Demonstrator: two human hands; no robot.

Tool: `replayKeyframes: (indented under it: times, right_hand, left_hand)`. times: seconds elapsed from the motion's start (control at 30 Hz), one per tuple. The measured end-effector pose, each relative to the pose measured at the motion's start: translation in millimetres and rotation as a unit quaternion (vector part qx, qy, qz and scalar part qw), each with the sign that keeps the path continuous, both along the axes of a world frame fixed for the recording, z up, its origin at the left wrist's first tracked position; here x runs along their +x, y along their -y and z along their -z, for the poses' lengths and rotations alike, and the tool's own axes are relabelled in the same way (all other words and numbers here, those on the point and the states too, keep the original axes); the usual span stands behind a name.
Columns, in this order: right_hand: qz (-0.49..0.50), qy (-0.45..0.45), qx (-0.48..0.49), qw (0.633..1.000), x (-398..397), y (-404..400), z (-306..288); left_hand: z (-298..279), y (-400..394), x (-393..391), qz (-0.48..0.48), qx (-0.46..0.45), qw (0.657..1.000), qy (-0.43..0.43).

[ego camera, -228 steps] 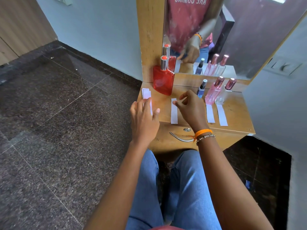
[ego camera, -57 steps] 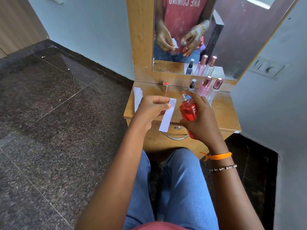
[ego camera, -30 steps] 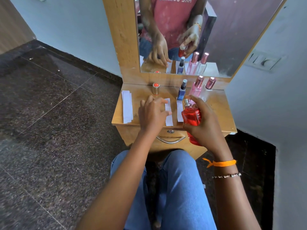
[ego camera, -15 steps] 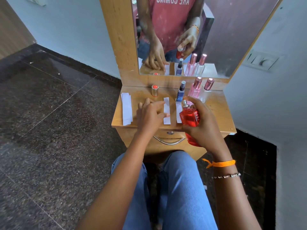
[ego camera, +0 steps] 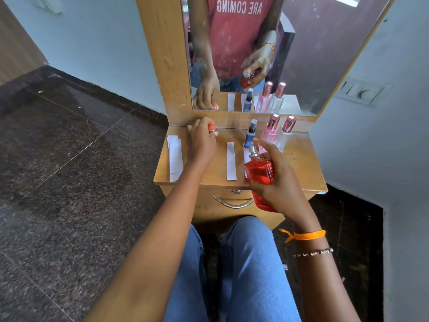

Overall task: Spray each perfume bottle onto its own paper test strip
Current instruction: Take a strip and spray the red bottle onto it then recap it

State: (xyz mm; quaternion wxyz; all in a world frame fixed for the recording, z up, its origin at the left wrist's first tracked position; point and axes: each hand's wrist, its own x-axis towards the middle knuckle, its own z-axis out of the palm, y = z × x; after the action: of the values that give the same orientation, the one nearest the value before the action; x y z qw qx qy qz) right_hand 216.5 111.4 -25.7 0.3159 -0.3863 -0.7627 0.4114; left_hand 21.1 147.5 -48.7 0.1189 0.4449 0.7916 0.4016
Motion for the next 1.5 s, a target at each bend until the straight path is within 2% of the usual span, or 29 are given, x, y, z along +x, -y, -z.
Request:
replayKeyframes:
  times: [0.1, 0.2, 0.33, 0.57, 0.7, 0.87, 1.1, 1.33, 1.5]
  right_hand:
    - [-0.005, -0.002, -0.007, 1.000, -2.2, 1.4, 2.2]
    - [-0.013, -0.024, -0.026, 0.999, -6.8, 5.8, -0.9]
    - [-0.037, -0.051, -0.031, 0.998, -15.7, 15.2, -6.3]
    - [-0.066, -0.095, -0.040, 0.993, -15.8, 27.6, -9.1]
    - [-0.072, -0.145, -0.062, 0.985, -13.3, 30.2, -16.2]
    - [-0.092, -0.183, -0.073, 0.976, -14.2, 32.1, -19.2]
    - [-0.055, -0.283, -0.045, 0.956, -18.6, 28.7, -26.9]
    - [-0.087, -0.313, -0.085, 0.942, -13.6, 27.3, -33.6]
    - [-0.062, -0.295, -0.073, 0.951, -12.9, 14.7, -51.0]
  left_hand:
    - [-15.7, 12.3, -4.8, 0.003, 0.066, 0.991, 0.117]
    - [-40.8, 38.6, 4.5, 0.062, 0.100, 0.968, 0.223]
    - [-59.5, 69.5, 29.6, 0.143, 0.085, 0.943, 0.288]
    - [-70.8, 86.0, 35.6, 0.190, 0.054, 0.946, 0.256]
    - [-74.6, 91.7, 37.1, 0.212, 0.065, 0.917, 0.330]
    - [-73.0, 97.3, 35.3, 0.224, 0.060, 0.899, 0.372]
    - [-50.0, 118.9, 43.7, 0.250, -0.041, 0.847, 0.467]
    - [-48.2, 122.1, 46.8, 0.233, 0.018, 0.871, 0.433]
    - [-50.2, 122.8, 43.7, 0.236, 0.062, 0.894, 0.375]
